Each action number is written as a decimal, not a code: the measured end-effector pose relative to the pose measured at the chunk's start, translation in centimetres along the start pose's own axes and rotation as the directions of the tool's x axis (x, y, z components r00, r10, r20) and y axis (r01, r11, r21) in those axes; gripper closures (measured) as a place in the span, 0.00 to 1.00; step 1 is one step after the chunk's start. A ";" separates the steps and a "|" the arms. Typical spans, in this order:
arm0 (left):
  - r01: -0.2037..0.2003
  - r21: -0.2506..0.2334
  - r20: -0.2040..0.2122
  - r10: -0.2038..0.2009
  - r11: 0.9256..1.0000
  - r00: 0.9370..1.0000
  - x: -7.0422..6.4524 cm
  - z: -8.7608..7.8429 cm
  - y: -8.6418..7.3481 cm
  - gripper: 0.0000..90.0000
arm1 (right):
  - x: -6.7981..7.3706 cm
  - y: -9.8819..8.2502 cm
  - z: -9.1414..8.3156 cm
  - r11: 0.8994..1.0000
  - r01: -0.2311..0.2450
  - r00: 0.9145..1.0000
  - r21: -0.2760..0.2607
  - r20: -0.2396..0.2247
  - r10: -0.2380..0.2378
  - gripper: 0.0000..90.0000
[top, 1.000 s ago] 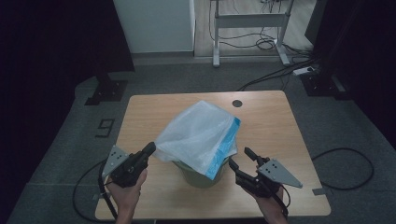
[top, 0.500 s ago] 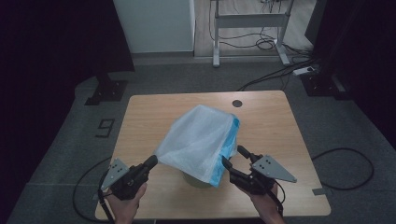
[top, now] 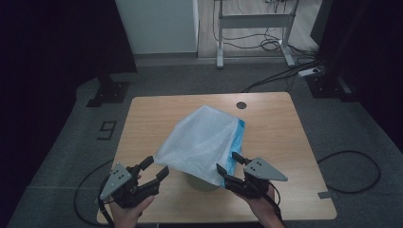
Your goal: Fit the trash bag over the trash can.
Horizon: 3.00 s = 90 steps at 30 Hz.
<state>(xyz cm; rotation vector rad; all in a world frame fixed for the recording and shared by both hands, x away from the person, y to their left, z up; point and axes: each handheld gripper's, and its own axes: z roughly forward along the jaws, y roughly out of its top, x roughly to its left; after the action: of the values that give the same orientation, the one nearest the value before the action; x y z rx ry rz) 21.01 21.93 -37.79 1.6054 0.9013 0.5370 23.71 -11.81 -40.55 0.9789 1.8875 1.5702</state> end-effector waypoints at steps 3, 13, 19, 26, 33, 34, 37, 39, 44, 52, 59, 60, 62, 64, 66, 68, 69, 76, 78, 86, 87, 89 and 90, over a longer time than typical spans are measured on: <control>-0.022 0.011 -0.002 0.022 1.000 1.000 -0.2 0.6 0.9 0.38 | 0.1 -0.1 0.0 1.000 0.002 1.000 0.005 -0.005 -0.002 0.39; -0.063 0.130 0.036 0.059 0.989 0.998 -1.1 5.2 2.4 0.37 | 0.2 -0.3 -0.1 1.000 0.006 1.000 0.000 -0.009 -0.006 0.41; -0.057 0.183 0.068 0.045 0.981 0.997 -1.3 6.1 1.0 0.33 | 0.2 -0.4 -0.5 1.000 0.009 1.000 -0.004 -0.012 -0.009 0.41; -0.082 0.196 0.063 0.071 0.977 0.995 -1.7 6.2 0.2 0.47 | 0.3 -0.6 -0.8 1.000 0.006 1.000 -0.008 -0.010 -0.006 0.41; -0.118 0.178 0.071 0.107 0.977 0.992 -1.9 6.2 -0.3 0.83 | 0.2 -0.7 -1.0 1.000 0.003 1.000 -0.008 -0.011 -0.003 0.41; -0.119 0.171 0.073 0.108 0.978 0.992 -1.8 6.2 -0.4 0.88 | 0.2 -0.8 -1.1 1.000 0.001 1.000 -0.008 -0.010 -0.002 0.41; -0.110 0.152 0.079 0.099 0.982 0.992 -1.6 6.1 -0.5 0.96 | 0.0 -0.9 -1.4 1.000 -0.005 1.000 -0.017 -0.007 0.004 0.41; -0.098 0.124 0.075 0.089 0.987 0.993 -1.3 5.8 -0.5 0.98 | -0.3 -0.9 -1.7 1.000 -0.008 1.000 -0.023 -0.001 0.008 0.41; -0.038 0.062 0.079 0.033 0.997 0.996 -0.3 4.4 -0.4 0.99 | -1.3 -1.1 -2.4 0.999 -0.026 0.999 -0.026 0.018 0.026 0.41; 0.067 0.017 0.085 -0.068 0.998 0.994 2.5 0.5 -1.6 0.99 | -2.4 -1.3 -2.8 0.998 -0.047 0.998 -0.029 0.030 0.048 0.40; 0.102 0.041 0.088 -0.105 0.994 0.991 4.0 -0.4 -3.2 0.98 | -2.2 -0.7 -2.4 0.999 -0.035 0.999 -0.035 0.025 0.036 0.38; 0.097 0.048 0.108 -0.101 0.994 0.989 4.2 -0.5 -3.4 0.98 | -2.1 -0.5 -2.4 0.999 -0.030 0.999 -0.040 0.021 0.031 0.38; 0.076 0.073 0.133 -0.086 0.994 0.987 4.1 -0.5 -3.8 0.96 | -1.8 0.2 -2.0 0.999 -0.019 1.000 -0.044 0.010 0.019 0.37; 0.065 0.065 0.121 -0.073 0.996 0.990 3.7 -0.7 -3.8 0.90 | -1.4 0.5 -1.6 0.999 -0.011 1.000 -0.041 0.003 0.011 0.37; 0.063 0.056 0.111 -0.069 0.996 0.991 3.5 -0.8 -3.6 0.79 | -1.0 0.7 -1.1 0.999 -0.001 1.000 -0.040 -0.005 0.000 0.37; 0.051 0.033 0.090 -0.054 0.998 0.994 2.9 -1.1 -2.8 0.71 | -0.7 0.8 -0.6 0.999 0.007 1.000 -0.036 -0.010 -0.007 0.37; 0.044 0.026 0.083 -0.047 0.999 0.995 2.7 -1.2 -2.5 0.65 | -0.6 0.8 -0.5 0.999 0.011 1.000 -0.032 -0.013 -0.011 0.37; 0.018 -0.016 0.068 -0.017 1.000 0.998 1.6 -1.7 -1.0 0.34 | 0.1 0.8 0.5 0.999 0.037 0.999 0.005 -0.013 -0.037 0.38; 0.013 -0.026 0.069 -0.011 1.000 0.998 1.3 -1.5 -0.6 0.32 | 0.3 0.7 0.7 0.999 0.047 0.999 0.012 -0.014 -0.046 0.39; -0.046 -0.030 0.031 0.047 0.998 0.998 0.1 -0.4 1.0 0.26 | 0.0 0.7 0.6 0.999 0.046 0.999 0.023 -0.011 -0.045 0.40; -0.050 -0.030 0.035 0.051 0.998 0.998 0.0 -0.3 1.2 0.26 | 0.0 0.7 0.6 0.999 0.044 0.999 0.025 -0.009 -0.043 0.40; -0.073 -0.020 0.039 0.074 0.997 0.996 -0.4 0.1 1.4 0.27 | -0.1 0.8 0.5 0.999 0.042 0.999 0.026 -0.008 -0.042 0.40; -0.077 -0.015 0.044 0.078 0.997 0.996 -0.4 0.3 1.4 0.27 | -0.2 0.8 0.5 0.999 0.040 0.999 0.025 -0.008 -0.040 0.40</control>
<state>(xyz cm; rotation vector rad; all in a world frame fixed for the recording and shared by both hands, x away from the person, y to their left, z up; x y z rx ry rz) 21.31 21.36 -36.45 1.6395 0.8039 0.5580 24.38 -11.56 -39.93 0.9410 1.9248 1.5326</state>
